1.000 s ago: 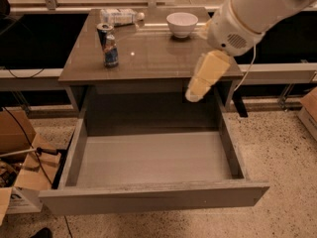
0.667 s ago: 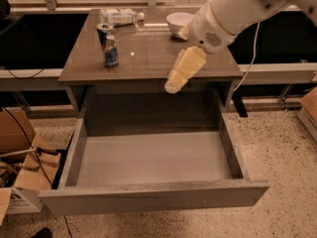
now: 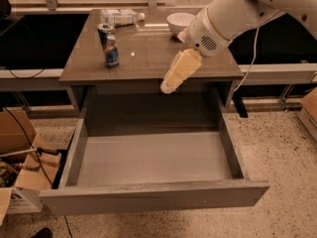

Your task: Place redbull can into top drawer

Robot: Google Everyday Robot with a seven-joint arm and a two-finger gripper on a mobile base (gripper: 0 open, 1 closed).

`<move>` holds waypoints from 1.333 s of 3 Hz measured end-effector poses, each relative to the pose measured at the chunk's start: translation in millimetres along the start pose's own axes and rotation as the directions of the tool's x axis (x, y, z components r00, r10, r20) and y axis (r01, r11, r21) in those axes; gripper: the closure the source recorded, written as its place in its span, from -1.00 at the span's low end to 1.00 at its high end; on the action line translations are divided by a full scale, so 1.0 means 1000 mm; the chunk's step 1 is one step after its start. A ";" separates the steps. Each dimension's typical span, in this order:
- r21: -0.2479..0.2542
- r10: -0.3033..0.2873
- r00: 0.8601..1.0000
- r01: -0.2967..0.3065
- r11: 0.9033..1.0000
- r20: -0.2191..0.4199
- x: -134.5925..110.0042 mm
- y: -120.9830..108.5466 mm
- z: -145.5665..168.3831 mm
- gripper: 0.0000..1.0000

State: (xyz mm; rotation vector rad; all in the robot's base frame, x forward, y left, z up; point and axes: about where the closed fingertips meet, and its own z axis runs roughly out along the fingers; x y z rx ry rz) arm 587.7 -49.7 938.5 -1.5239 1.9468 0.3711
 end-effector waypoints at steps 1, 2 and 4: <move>0.010 0.038 0.994 -0.039 0.999 0.106 -0.019 -0.007 0.034 -1.00; 0.041 0.043 0.970 -0.055 0.998 0.238 -0.050 -0.034 0.070 -1.00; 0.027 0.074 0.905 -0.094 0.995 0.419 -0.100 -0.096 0.133 -1.00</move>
Offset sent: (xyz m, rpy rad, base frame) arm 0.1141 0.1066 -0.0163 0.3938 -0.1564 -0.0505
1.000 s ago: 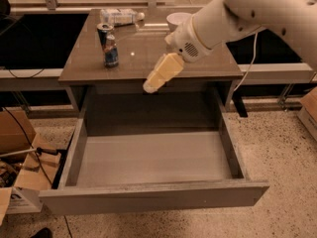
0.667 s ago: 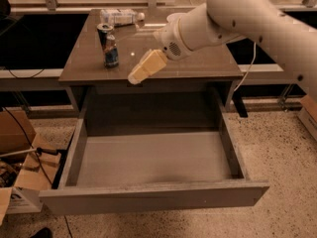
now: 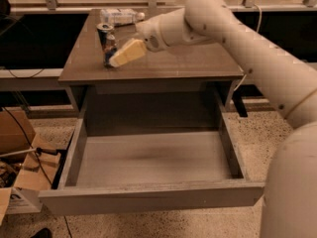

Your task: Place redbull can into top drawer

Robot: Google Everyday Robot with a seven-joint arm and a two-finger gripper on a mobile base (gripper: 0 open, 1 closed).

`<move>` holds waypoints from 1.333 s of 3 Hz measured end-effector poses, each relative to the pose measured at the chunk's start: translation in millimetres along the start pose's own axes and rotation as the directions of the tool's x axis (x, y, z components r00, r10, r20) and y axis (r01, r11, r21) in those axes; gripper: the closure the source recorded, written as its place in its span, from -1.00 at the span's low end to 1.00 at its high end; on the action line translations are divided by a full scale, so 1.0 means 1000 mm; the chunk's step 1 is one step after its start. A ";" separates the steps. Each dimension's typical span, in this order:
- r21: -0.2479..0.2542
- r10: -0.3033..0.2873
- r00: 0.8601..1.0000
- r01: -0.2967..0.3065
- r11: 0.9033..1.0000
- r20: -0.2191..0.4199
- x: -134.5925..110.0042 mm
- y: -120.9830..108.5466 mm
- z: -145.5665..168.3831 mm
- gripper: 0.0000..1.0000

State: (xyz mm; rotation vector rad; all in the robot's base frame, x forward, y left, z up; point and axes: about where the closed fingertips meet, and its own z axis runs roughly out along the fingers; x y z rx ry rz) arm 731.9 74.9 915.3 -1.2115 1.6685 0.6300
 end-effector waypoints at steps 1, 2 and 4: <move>-0.048 0.006 0.999 -0.004 0.999 0.047 -0.016 -0.011 0.041 -1.00; -0.105 0.002 0.997 0.006 0.994 0.079 -0.032 -0.008 0.076 -1.00; -0.149 0.046 0.990 -0.026 0.989 0.134 -0.040 -0.011 0.107 0.00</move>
Offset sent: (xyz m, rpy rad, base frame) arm 0.0573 0.1107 0.0020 0.1147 0.0163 0.1681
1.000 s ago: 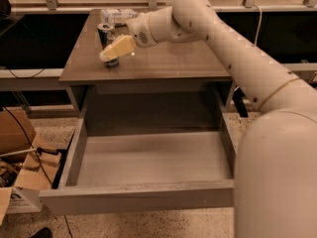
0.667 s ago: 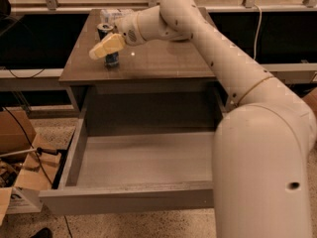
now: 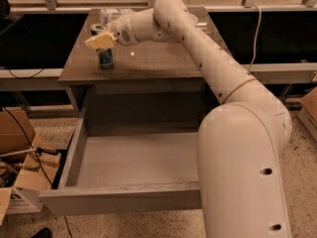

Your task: Place redbull can into top drawer

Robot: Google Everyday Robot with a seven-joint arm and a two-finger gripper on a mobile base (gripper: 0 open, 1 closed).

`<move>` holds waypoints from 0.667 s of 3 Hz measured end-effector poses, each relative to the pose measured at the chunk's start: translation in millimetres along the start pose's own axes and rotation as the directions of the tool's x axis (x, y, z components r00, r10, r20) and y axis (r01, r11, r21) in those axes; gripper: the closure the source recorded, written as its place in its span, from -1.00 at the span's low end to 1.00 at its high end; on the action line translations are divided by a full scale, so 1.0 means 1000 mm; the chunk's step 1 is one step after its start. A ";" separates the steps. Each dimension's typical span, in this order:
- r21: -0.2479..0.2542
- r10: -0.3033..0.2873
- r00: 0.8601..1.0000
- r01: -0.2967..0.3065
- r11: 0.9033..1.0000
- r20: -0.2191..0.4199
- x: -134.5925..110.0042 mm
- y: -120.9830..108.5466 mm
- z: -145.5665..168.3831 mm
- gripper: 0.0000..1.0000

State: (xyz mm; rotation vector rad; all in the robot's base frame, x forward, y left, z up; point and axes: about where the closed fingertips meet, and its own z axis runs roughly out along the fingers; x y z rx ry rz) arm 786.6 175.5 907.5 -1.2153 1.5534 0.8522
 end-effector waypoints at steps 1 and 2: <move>0.042 0.014 1.000 -0.015 0.999 0.020 -0.003 -0.001 -0.025 0.46; 0.092 -0.003 1.000 0.004 0.996 -0.007 -0.009 0.024 -0.093 1.00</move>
Offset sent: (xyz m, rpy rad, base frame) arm -0.0763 -0.1286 0.0548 -0.0412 -0.0372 -0.1386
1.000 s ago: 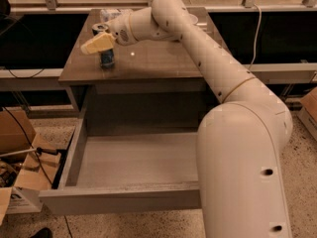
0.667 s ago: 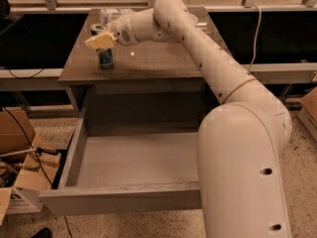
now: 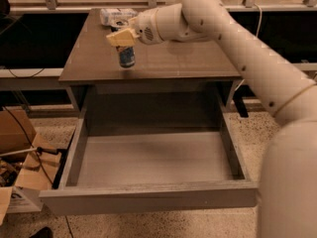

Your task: Place redbull can into top drawer

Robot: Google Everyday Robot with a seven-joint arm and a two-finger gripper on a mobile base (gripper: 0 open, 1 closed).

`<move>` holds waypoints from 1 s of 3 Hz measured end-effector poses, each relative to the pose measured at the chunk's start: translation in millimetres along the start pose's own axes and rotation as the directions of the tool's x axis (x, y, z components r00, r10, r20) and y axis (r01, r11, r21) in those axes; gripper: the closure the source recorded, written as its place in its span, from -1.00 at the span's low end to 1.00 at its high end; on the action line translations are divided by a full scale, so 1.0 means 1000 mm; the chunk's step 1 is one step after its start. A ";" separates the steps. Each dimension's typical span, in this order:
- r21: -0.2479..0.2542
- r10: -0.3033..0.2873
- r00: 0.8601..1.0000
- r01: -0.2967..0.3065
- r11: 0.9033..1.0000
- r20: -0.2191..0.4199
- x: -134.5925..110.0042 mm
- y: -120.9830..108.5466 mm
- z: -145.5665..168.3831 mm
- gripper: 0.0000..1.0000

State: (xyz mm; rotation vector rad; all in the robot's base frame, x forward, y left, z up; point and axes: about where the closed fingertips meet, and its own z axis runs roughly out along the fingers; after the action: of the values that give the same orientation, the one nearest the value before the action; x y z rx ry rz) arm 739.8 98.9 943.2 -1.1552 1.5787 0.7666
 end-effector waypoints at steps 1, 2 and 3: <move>0.015 -0.027 0.999 0.028 1.000 -0.044 0.005 0.031 -0.054 1.00; -0.001 -0.022 0.998 0.022 1.000 -0.064 0.042 0.085 -0.099 1.00; -0.014 -0.015 0.997 0.014 1.000 -0.077 0.078 0.118 -0.111 1.00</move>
Offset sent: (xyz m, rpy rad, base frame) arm -0.1717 -0.1045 -0.0348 -0.0904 0.0349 0.0114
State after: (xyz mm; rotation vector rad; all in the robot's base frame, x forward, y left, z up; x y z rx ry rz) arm 587.1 17.3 895.5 -1.2179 1.6286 0.7319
